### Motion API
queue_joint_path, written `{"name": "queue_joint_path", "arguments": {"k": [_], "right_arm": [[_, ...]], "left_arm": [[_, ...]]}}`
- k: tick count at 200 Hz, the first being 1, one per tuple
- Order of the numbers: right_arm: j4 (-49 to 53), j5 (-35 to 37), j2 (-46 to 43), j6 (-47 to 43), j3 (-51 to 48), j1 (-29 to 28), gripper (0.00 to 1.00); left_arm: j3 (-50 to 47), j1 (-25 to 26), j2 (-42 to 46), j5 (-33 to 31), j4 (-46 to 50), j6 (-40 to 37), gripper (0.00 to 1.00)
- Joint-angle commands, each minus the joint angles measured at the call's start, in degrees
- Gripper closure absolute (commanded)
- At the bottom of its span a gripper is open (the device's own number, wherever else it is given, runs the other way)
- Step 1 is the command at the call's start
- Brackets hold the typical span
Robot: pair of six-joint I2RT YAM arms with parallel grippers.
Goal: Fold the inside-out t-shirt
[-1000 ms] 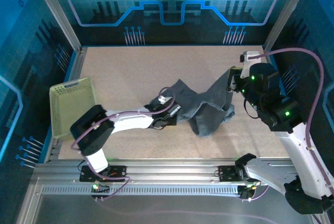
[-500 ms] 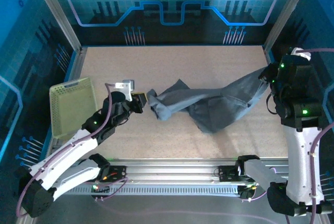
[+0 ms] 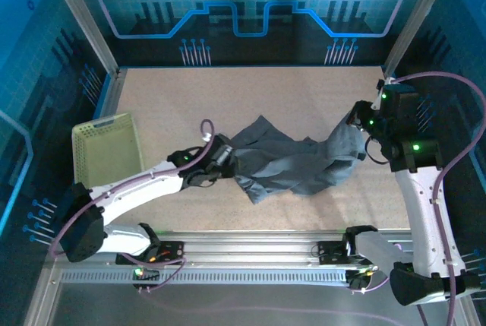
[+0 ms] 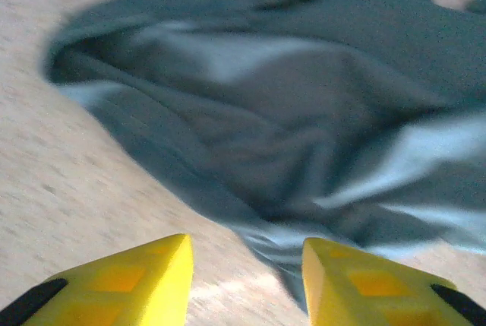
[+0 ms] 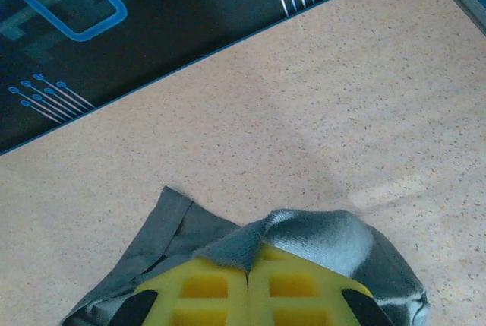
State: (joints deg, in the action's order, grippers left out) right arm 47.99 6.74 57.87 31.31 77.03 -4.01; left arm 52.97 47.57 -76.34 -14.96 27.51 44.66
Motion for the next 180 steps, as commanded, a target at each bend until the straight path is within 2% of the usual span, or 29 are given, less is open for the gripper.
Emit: {"name": "queue_joint_path", "arguments": {"k": [1,18,47,77,101,129,163,180], "right_arm": [[-2.3,-1.1,-0.3,-0.1,2.1,-0.9,1.00],[-2.5,-1.3,-0.2,-0.1,2.0,-1.0,1.00],[-2.5,-0.9,-1.3,-0.8,1.1,-1.2,1.00],[-2.3,0.6,-2.1,-1.8,0.5,-1.1,1.00],[-2.6,0.3,-2.3,-1.9,-0.2,-0.9,1.00],[-3.3,0.1,-2.3,-1.6,-1.2,-0.9,1.00],[-2.6,1.2,-2.0,-1.9,-0.8,-0.4,1.00],[-2.5,1.6,-2.0,-1.8,-0.7,0.1,1.00]], "left_arm": [[5.4,5.4,-6.3,-1.4,8.2,9.2,0.51],[9.3,8.4,-12.4,0.1,7.9,10.0,0.44],[16.0,9.1,-21.3,2.2,8.9,9.1,0.35],[21.9,9.5,-28.1,1.3,14.5,7.0,0.29],[21.2,9.3,-29.6,-1.6,16.4,6.8,0.26],[20.0,8.9,-31.1,-3.1,17.1,7.1,0.34],[15.2,8.0,-28.1,-4.0,14.5,7.7,0.53],[11.9,6.8,-25.9,-3.7,12.4,7.6,0.68]]}}
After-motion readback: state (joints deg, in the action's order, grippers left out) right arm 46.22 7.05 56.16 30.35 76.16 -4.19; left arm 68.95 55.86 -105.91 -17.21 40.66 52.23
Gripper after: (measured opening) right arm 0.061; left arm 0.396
